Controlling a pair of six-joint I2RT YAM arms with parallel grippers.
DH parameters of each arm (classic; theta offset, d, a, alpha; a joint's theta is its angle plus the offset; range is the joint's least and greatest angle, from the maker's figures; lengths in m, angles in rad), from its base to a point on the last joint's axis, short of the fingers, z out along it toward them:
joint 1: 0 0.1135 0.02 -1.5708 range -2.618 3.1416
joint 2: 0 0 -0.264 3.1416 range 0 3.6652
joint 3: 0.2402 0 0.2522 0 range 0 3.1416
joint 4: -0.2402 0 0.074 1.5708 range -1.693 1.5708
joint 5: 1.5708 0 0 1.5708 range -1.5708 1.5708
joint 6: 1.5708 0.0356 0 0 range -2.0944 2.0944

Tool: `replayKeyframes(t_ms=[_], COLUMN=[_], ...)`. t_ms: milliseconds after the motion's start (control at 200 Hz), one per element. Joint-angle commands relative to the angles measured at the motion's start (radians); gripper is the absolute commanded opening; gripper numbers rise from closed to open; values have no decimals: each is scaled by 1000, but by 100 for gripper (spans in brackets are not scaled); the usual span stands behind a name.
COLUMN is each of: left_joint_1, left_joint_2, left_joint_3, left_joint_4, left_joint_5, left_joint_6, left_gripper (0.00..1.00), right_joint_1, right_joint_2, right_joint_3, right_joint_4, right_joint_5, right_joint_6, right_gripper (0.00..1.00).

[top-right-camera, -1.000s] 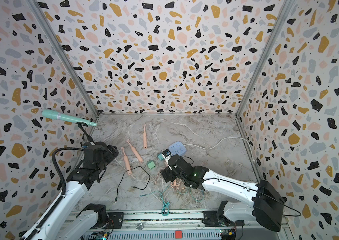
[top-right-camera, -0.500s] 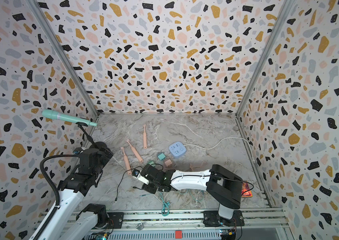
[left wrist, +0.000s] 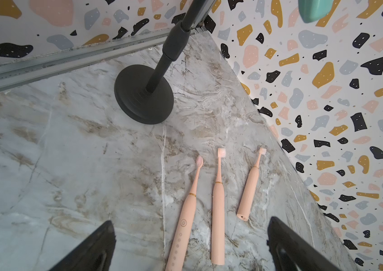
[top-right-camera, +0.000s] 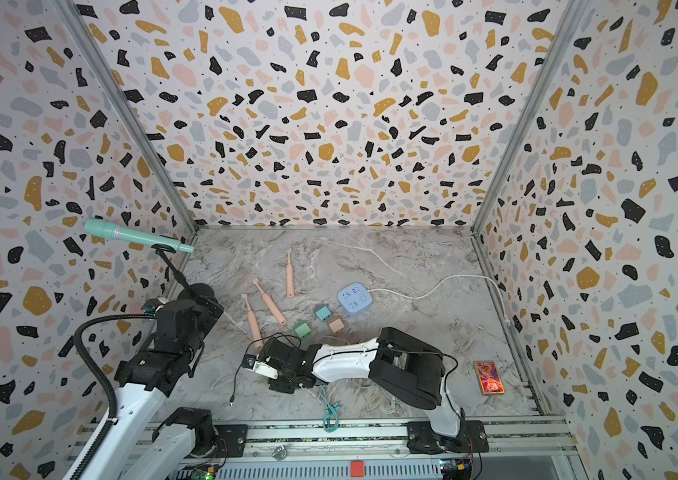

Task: Charge the electric toothbrush
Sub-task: Pick up the charging cable from the center of the board.

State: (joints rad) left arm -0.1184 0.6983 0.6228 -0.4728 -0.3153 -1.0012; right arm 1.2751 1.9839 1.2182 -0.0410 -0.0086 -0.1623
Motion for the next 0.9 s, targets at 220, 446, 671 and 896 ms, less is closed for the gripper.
replayKeyframes(t_ms=[220,446,671,896], left_joint_1=[9,13,13,14], left_joint_2=[-12,-11,-11,0], left_joint_3=[-22,-30,-26,18], left_joint_4=[5,10,11,-13], left_joint_5=[12,23,37,66], left_joint_6=[0,-3,-7,-13], left_gripper=[100,100,99,99], right_joint_1=[4,5,6,5], right_joint_2=[48,64,28,-239], right_joint_3=[80,103,97,-12], right_joint_4=[-46,-73,-88,-42], right_joint_5=[2,2,-7,17], right_joint_6=[-8,-8,9,50], right_gripper=[25,14,0,0])
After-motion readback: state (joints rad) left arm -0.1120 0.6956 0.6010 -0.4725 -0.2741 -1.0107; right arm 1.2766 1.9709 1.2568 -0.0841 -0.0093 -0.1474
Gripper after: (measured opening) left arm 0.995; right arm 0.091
